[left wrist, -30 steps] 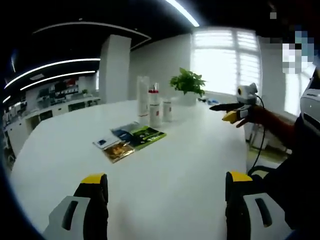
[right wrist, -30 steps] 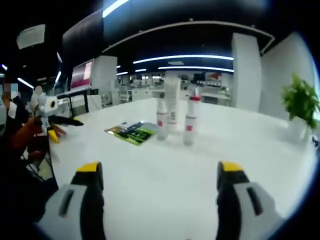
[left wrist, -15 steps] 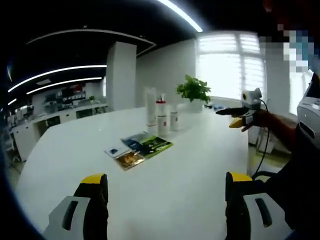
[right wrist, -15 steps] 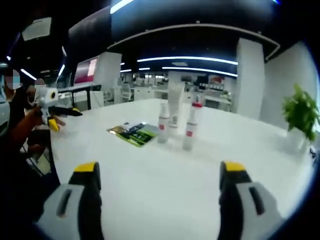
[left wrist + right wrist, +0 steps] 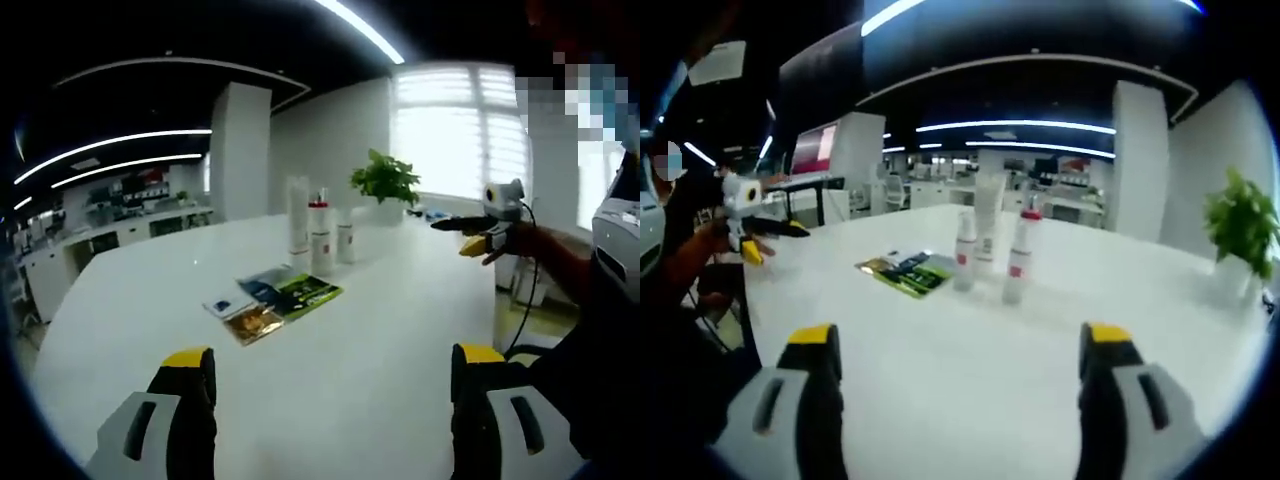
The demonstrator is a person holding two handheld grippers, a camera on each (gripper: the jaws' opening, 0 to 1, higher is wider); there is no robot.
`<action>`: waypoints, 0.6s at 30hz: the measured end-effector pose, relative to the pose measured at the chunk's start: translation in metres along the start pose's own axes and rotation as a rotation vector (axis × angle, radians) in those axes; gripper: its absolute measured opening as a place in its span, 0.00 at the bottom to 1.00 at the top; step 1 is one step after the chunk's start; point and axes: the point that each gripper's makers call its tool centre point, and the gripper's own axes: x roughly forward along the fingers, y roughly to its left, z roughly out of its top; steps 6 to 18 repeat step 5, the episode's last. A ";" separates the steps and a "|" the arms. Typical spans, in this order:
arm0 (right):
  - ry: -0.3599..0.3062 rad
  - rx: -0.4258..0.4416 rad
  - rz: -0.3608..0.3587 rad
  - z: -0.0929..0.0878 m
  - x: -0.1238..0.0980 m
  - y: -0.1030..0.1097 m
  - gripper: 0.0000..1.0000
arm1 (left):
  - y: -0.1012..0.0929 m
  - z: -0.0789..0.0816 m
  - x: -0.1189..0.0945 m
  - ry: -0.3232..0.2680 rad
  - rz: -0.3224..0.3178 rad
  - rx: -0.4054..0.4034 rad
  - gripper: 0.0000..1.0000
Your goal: Arrange the skincare products in the storage area until every visible bottle or jar stands upright without overlapping.
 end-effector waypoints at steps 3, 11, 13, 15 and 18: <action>0.005 0.001 0.008 -0.002 0.001 0.000 1.00 | 0.000 0.001 0.001 -0.001 0.005 0.012 1.00; 0.011 0.004 0.016 -0.005 0.001 0.001 1.00 | -0.001 0.002 0.002 -0.001 0.004 0.013 1.00; 0.011 0.004 0.016 -0.005 0.001 0.001 1.00 | -0.001 0.002 0.002 -0.001 0.004 0.013 1.00; 0.011 0.004 0.016 -0.005 0.001 0.001 1.00 | -0.001 0.002 0.002 -0.001 0.004 0.013 1.00; 0.011 0.004 0.016 -0.005 0.001 0.001 1.00 | -0.001 0.002 0.002 -0.001 0.004 0.013 1.00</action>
